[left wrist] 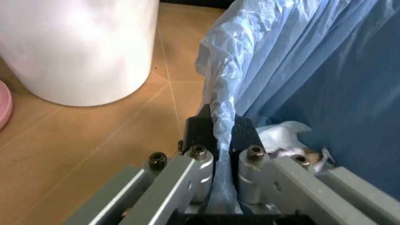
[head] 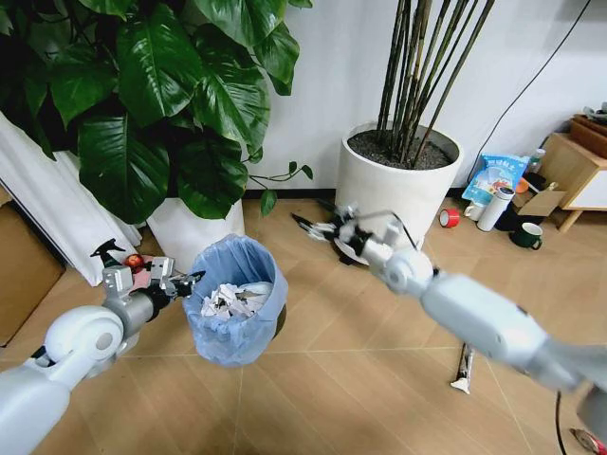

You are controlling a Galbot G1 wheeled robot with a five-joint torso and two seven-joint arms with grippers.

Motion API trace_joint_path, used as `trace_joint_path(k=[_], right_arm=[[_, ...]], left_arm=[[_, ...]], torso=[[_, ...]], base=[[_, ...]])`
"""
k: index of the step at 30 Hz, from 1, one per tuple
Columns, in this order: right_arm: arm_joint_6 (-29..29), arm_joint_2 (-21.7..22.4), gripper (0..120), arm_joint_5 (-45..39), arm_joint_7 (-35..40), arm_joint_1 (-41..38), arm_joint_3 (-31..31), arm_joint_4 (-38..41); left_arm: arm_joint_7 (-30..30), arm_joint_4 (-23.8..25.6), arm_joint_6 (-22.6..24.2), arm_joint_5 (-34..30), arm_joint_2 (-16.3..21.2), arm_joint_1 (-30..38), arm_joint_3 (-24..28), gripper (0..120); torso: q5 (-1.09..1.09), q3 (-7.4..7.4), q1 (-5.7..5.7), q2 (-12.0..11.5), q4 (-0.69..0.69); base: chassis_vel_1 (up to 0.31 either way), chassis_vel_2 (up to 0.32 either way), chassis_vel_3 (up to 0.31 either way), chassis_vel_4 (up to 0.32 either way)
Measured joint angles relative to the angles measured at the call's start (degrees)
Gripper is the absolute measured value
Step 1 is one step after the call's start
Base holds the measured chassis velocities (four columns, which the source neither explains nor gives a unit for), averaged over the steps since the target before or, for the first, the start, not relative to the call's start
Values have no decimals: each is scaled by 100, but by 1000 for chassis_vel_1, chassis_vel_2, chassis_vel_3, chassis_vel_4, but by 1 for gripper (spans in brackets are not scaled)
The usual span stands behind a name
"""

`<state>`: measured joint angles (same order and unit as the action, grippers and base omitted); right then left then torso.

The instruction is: Pick up the trash bin and place the garbage on the floor into it.

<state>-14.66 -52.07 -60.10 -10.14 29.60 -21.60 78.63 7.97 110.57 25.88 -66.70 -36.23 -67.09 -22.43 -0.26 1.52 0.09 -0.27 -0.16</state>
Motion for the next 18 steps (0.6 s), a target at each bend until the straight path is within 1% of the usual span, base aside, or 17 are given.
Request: trace_joint_path(k=[1,3,4,6,8,9,10,12,14,15,16,18], right_arm=[[0,0,100,0,0,0,0,0],[129,31,100,239,608,570,495,59],[129,31,100,239,608,570,495,59],[277,-5,100,424,1203,1167,1013,75],[411,-53,100,627,1580,1777,1471,13],[477,-55,100,701,1728,2083,1682,-21],[477,-55,100,701,1728,2083,1682,-21],[598,-55,100,783,1956,2511,2059,-72],[699,-58,100,802,2127,2842,2404,-135],[734,-61,100,803,2165,2961,2529,-170],[734,-61,100,803,2165,2961,2529,-170],[818,-75,100,879,2189,3315,2921,-351]], left_arm=[[0,0,0,0,0,0,0,0],[45,48,-1,14,-24,-75,-112,0],[45,48,-1,14,-24,-75,-112,0],[80,76,0,10,-51,-100,-175,0],[88,77,1,9,-59,-102,-181,0],[91,77,2,9,-59,-99,-181,0],[91,77,2,9,-59,-99,-181,0],[93,62,3,8,-61,-54,-152,0],[100,35,3,2,-72,12,-108,0],[106,25,3,1,-76,33,-87,0],[106,25,3,1,-76,33,-87,0],[118,12,4,-2,-82,86,-21,0]], torso=[[0,0,0,0,0],[1,1,0,0,2],[1,1,0,0,2],[0,0,0,0,3],[2,0,0,0,2],[2,1,0,0,0],[2,1,0,0,0],[2,1,0,0,-2],[1,0,0,0,0],[0,0,0,0,0],[0,0,0,0,0],[1,0,0,0,2]], base=[[0,0,0,0],[0,0,0,0],[0,0,0,0],[0,0,0,0],[0,0,0,0],[0,0,0,0],[0,0,0,0],[0,0,0,0],[0,0,0,0],[0,0,0,0],[0,0,0,0],[0,0,0,0]])
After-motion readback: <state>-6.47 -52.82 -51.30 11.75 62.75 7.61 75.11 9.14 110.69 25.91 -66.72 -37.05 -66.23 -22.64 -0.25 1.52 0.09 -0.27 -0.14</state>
